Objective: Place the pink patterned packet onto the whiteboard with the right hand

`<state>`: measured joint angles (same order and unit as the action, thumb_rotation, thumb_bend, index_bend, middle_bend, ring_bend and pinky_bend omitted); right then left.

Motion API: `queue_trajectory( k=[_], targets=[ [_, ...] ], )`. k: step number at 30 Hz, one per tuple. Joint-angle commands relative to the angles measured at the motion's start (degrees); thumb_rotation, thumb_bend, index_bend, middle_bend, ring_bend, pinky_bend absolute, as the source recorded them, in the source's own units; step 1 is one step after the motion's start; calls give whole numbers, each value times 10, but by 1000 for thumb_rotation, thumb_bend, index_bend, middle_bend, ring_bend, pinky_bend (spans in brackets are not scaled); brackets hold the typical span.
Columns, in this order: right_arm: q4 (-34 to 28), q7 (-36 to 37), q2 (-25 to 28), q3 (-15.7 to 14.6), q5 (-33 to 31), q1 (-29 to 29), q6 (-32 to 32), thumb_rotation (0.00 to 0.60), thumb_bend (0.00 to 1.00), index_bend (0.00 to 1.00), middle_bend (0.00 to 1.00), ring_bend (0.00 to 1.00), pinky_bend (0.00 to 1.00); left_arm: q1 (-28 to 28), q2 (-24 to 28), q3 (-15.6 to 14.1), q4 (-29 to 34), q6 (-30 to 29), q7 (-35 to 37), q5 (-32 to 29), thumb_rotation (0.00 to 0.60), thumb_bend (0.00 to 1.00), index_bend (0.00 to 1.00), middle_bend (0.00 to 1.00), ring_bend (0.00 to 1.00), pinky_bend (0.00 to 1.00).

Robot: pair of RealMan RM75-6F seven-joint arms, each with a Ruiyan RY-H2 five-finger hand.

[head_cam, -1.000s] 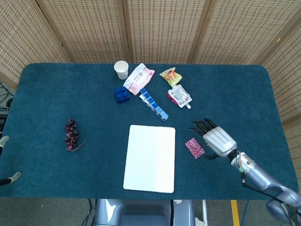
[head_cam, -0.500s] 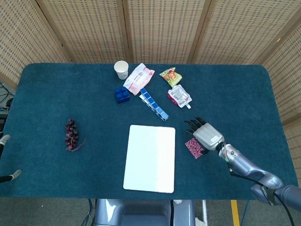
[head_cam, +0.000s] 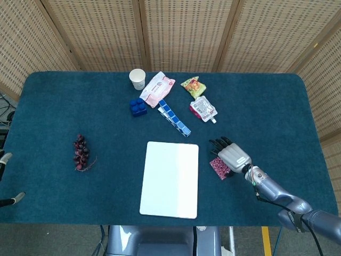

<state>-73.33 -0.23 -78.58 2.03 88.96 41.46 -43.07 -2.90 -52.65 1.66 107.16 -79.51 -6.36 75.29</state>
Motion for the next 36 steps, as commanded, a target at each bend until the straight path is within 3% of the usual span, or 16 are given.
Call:
queue_trajectory(
  k=[1,36],
  targets=[
    [3,-1,-4,-4,-3,-1,-1,600,0,229,0,0,0,-1,-1,-1,0,1,-1,0,600,0,0,0,0,0],
    [48,-19,-36,-28,-18,6,-2,600,0,229,0,0,0,-2,2,-4,3,0,3,0,600,0,0,0,0,0]
  ],
)
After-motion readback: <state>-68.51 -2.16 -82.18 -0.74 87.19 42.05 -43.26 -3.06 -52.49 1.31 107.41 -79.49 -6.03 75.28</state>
